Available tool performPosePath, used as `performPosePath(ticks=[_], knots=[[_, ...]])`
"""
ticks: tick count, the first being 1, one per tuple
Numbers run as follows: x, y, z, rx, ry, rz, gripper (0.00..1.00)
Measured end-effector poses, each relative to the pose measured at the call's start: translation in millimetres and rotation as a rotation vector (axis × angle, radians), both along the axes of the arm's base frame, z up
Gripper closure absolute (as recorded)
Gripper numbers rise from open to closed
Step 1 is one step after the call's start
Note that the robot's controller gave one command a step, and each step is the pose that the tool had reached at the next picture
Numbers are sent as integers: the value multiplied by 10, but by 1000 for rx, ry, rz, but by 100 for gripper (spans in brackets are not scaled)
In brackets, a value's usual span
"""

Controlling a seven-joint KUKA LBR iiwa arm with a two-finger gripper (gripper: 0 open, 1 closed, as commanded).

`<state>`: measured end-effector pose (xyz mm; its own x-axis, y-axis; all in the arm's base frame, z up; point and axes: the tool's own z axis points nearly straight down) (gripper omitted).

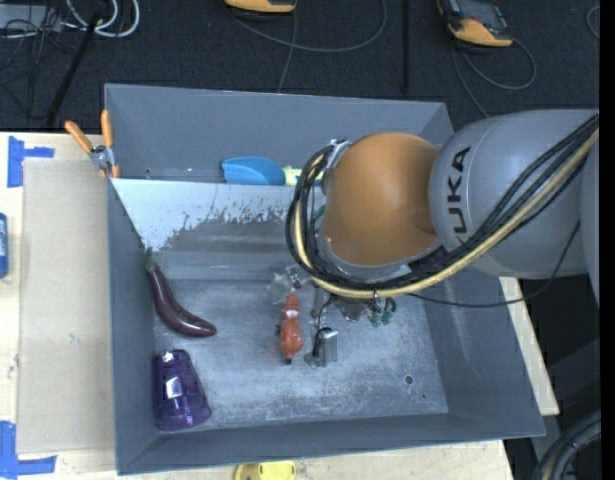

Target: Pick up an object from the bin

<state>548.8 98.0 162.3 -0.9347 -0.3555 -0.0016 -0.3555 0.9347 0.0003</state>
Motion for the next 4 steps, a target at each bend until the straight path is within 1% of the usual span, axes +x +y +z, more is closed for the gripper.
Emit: performPosePath(ticks=[1,2,3,4], knots=[[222,73,-289,0,-1,154,0],[443,-178,-931,0,-1,388,0],[360,-198,-929,1,2,574,100],[360,-199,-929,1,2,574,100]])
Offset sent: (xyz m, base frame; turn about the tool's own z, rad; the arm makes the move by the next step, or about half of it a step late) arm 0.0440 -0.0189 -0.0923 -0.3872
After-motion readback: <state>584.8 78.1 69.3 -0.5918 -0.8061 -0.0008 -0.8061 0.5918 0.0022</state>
